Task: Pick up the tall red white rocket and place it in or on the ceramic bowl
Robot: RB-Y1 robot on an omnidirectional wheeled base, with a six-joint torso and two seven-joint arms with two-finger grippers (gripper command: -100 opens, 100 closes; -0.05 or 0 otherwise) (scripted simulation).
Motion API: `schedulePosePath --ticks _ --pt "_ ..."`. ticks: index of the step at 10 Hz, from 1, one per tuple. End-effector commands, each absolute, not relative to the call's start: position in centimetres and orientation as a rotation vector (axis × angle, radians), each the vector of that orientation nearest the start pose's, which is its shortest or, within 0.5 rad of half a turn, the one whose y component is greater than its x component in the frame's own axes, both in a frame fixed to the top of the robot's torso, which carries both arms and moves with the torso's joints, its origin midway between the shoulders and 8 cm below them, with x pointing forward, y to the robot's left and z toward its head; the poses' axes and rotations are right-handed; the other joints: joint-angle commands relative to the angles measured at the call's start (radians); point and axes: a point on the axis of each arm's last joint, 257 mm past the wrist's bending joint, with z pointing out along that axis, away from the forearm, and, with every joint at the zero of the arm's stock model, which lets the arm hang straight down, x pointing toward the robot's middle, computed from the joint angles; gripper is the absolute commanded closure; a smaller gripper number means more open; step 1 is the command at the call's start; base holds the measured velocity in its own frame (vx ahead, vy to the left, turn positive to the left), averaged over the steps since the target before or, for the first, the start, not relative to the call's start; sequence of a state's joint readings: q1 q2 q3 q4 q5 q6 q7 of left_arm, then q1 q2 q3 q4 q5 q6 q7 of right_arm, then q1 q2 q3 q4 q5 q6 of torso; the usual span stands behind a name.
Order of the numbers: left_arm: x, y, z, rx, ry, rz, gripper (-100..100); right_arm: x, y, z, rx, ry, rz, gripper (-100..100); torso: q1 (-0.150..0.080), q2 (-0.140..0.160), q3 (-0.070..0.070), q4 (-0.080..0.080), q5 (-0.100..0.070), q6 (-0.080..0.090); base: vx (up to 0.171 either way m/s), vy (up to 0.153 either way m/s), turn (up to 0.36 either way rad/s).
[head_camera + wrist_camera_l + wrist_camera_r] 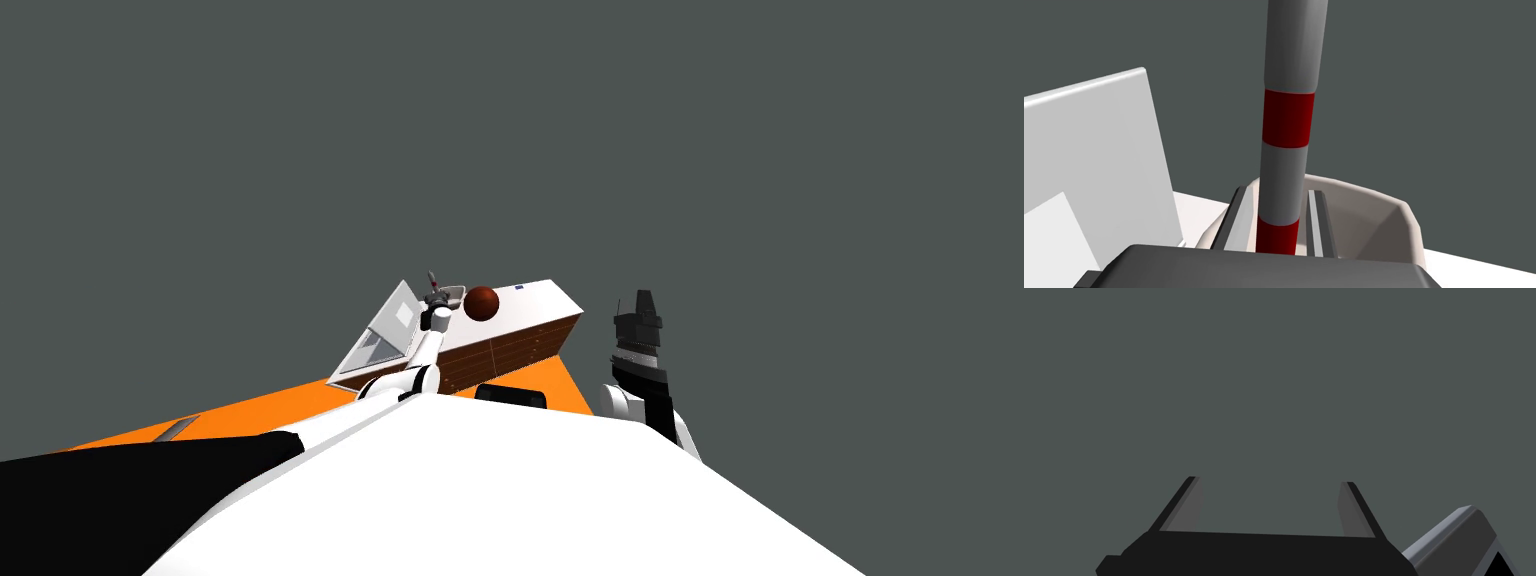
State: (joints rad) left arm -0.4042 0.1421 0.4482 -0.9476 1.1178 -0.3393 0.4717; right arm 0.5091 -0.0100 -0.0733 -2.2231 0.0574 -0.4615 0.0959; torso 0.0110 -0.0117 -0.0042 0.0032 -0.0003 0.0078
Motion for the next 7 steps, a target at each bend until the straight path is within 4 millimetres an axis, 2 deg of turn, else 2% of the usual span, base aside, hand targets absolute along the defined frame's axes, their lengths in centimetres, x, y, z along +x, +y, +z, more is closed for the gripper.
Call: schedulePosePath --ticks 1,7 --pt "58.9 48.2 -24.6 -1.928 -0.600 -1.831 100 35.6 -30.4 -1.1 0.649 0.743 1.076 0 0.000 0.000 0.000 0.000 0.000 0.000 0.012 0.082 -0.006" --pt "62.7 46.2 -21.3 -1.951 -0.539 -1.886 100 35.6 -30.4 -1.1 0.649 0.743 1.076 0 0.001 -0.015 -0.006 0.004 -0.003 0.010 0.023 0.078 -0.012"
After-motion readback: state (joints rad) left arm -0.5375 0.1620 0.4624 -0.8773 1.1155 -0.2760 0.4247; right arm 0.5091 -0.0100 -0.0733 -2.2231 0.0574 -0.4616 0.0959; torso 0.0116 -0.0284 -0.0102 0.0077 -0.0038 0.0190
